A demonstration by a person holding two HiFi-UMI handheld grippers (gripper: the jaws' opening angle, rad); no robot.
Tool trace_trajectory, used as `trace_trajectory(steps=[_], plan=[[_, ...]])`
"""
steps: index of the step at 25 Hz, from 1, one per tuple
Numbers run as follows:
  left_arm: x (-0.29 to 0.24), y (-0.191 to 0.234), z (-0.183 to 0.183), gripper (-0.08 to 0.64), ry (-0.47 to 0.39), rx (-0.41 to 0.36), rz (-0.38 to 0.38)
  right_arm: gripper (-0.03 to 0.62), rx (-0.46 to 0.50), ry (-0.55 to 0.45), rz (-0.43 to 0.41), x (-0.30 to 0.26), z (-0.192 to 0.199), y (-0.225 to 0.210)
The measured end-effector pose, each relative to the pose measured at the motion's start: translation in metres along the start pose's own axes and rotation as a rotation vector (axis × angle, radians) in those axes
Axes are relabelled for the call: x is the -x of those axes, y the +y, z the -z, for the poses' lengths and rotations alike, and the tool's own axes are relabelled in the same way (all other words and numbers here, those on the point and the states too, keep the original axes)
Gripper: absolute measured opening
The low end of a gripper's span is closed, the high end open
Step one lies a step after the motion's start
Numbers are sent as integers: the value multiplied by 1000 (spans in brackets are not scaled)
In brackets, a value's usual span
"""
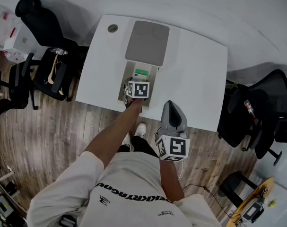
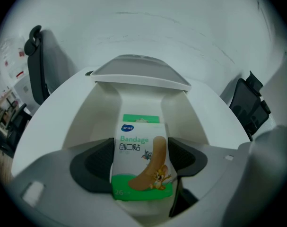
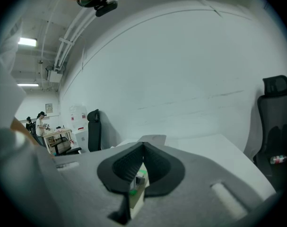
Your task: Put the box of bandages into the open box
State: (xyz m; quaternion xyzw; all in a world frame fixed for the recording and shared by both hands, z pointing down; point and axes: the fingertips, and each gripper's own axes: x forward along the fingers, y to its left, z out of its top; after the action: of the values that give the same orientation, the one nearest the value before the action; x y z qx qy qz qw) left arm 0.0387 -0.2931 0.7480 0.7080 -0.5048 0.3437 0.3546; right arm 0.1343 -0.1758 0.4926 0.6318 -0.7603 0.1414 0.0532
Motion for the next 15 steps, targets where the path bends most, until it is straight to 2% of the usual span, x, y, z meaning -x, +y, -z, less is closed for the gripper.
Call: trace_trajectory(steps=[6,15], plan=[[-1,1,1,368,6,6,-11,-2,0,-2,1,0,-1,1],[-1,-8,0,436,-9,7,39,-2,0,-8,2,2,-2,1]])
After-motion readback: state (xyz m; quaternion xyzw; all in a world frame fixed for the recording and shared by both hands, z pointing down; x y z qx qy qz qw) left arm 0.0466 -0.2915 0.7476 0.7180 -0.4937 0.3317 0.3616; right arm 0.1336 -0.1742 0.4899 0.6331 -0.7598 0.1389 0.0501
